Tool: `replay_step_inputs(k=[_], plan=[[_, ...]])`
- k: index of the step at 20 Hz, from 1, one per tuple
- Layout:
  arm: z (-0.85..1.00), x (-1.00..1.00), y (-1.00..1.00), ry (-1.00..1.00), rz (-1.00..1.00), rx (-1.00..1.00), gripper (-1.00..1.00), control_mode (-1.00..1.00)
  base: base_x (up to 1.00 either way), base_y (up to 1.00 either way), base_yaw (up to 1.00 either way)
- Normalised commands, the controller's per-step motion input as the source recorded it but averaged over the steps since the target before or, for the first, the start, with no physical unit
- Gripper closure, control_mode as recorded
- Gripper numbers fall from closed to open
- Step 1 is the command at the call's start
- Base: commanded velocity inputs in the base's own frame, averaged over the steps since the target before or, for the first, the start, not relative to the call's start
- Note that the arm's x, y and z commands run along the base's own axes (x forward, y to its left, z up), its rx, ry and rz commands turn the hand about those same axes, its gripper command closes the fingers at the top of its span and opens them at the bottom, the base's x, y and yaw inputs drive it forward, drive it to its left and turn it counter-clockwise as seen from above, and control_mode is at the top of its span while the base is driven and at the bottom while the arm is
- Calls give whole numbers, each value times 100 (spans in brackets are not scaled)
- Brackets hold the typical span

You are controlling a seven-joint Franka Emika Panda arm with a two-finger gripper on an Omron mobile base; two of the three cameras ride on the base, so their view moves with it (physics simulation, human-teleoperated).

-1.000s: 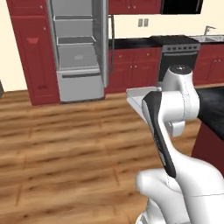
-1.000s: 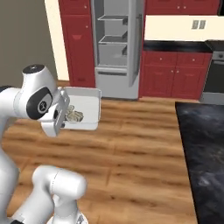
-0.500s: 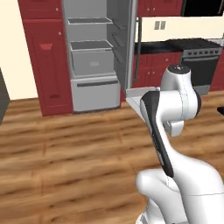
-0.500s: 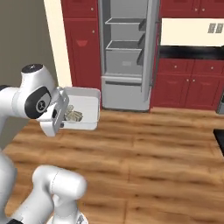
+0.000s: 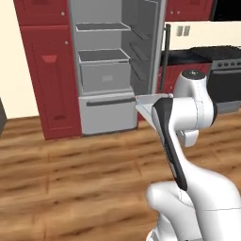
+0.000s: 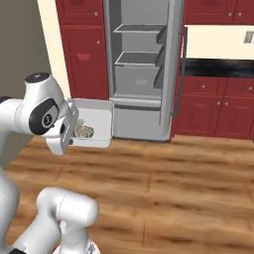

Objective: Place two dumplings into each of the tupperware containers and then place the containers in the fridge.

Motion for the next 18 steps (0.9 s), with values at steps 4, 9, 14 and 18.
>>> replay_step_inputs(k=[4, 9, 14, 18], plan=[[0, 0, 0, 0, 0, 0, 100, 100, 100, 9, 0], [0, 0, 0, 0, 0, 0, 100, 100, 100, 8, 0], [0, 0, 0, 0, 0, 0, 100, 100, 100, 3, 0], [0, 0, 0, 0, 0, 0, 100, 100, 100, 4, 0]])
